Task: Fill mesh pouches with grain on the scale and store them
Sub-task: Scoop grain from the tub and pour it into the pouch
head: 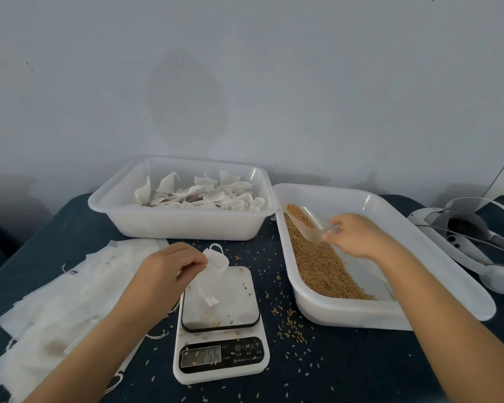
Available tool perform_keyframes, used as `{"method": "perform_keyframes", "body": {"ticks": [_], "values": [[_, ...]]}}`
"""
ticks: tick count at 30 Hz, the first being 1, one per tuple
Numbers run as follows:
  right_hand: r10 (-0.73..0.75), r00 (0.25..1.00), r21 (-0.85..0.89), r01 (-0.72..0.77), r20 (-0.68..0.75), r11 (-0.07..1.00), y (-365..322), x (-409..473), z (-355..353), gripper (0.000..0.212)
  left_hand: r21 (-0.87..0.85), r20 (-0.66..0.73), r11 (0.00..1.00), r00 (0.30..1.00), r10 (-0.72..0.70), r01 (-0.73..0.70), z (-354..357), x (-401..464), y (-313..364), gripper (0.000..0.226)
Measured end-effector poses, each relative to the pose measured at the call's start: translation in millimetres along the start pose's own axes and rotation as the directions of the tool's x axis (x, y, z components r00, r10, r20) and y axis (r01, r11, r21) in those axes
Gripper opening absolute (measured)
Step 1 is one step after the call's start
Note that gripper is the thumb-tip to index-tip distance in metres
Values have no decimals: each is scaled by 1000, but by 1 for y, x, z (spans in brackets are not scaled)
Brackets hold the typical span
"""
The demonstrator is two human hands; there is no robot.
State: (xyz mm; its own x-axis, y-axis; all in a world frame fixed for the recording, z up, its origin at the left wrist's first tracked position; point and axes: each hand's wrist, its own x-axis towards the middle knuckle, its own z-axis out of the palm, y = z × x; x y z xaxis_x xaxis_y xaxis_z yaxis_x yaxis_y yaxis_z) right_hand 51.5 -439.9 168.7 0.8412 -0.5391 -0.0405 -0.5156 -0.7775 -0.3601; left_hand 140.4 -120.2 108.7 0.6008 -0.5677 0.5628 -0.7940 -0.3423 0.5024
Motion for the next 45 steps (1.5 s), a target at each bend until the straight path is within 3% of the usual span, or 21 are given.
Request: {"method": "perform_keyframes", "body": {"ticks": [4,10,15,21,33,45], "values": [[-156,987,105,151,41,983,-14,-12,-20,54,31,42,999,999,13,-14,-16,11,-5,9],[-441,879,185,410,181,893,-42,-29,-14,48,109,225,993,974,29,-55,-38,21,-14,12],[-518,803,177,487,293,855,-55,-35,3,49,159,305,987,952,-18,-32,-47,21,-18,14],[-544,756,75,559,363,826,-66,-36,4,52,187,397,981,917,-26,-53,-47,26,-11,14],[-488,749,-181,611,448,771,-96,-43,-33,53,141,452,982,891,45,-121,-33,44,8,15],[-419,748,-380,637,515,670,-129,-48,-54,53,135,449,986,893,26,-97,-29,42,14,17]]}}
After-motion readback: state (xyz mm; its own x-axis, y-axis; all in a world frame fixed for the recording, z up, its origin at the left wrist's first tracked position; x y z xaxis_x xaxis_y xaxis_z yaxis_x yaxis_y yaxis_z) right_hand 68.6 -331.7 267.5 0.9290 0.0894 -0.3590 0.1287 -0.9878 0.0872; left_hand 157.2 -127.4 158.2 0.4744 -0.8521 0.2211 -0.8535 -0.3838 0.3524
